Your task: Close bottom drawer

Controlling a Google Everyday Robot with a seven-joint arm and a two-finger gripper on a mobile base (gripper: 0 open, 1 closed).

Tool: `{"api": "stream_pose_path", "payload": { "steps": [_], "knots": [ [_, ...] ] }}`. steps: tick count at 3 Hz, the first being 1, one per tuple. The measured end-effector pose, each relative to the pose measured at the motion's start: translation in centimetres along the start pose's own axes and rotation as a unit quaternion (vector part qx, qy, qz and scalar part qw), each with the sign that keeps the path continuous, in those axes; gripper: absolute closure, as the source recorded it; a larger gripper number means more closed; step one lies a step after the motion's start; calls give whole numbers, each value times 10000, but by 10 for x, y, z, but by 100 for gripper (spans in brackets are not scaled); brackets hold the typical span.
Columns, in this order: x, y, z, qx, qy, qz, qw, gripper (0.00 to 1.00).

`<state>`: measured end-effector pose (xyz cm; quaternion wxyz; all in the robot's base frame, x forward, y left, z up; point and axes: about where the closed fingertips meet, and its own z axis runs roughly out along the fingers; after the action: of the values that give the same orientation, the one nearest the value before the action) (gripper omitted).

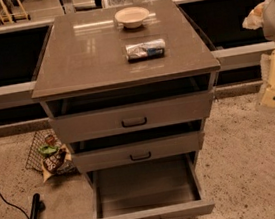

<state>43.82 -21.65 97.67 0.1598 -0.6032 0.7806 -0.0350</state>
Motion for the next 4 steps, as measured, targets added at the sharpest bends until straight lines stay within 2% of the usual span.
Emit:
{"api": "stream_pose_path", "payload": {
  "steps": [2, 3, 4],
  "knots": [
    [1, 0, 3, -24, -65, 10, 10000, 0],
    [8, 9, 35, -299, -171, -109, 9993, 0],
    [14, 26, 78, -722, -360, -334, 9962, 0]
  ]
}}
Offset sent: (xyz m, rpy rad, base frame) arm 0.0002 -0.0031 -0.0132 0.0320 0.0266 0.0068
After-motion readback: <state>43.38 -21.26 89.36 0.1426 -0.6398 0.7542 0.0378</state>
